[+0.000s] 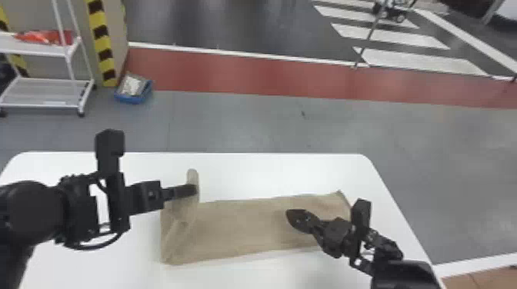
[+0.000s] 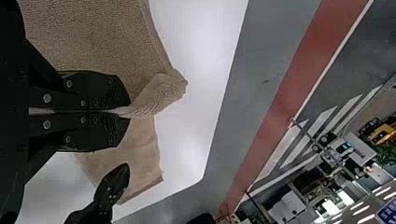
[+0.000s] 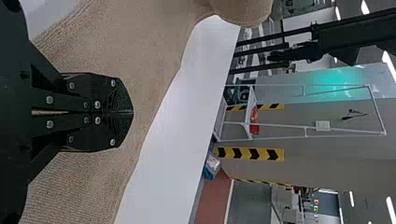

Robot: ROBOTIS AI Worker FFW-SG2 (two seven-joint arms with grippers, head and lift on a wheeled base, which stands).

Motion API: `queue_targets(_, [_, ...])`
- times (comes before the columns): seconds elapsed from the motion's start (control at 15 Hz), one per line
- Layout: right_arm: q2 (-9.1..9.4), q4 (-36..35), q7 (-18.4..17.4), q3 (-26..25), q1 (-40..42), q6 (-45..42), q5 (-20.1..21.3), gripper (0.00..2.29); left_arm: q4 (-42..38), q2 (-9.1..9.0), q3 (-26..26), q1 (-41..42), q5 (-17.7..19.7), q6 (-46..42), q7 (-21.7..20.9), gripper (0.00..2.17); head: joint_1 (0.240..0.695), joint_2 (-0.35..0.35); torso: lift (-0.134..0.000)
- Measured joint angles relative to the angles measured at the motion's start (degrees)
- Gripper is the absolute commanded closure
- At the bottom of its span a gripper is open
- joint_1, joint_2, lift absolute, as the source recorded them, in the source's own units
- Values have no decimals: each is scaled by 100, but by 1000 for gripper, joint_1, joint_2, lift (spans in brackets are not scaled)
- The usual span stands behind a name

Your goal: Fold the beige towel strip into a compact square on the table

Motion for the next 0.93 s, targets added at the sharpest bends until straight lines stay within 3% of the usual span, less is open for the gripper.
queue_targets(0.27, [-2, 181, 0, 9, -18, -243, -67, 1652, -79, -268, -523, -231, 29, -22, 436, 1268, 695, -323, 0])
queue_targets(0.53, [-46, 219, 9, -8, 22, -454, -347, 1652, -10, -299, -1066, -271, -22, -509, 773, 1268, 695, -348, 0])
queue_targets(0.93, [-163, 151, -53, -199, 137, -681, -1031, 1652, 1034, -300, -1965, -285, -231, -2326, 1079, 1268, 695, -350, 0])
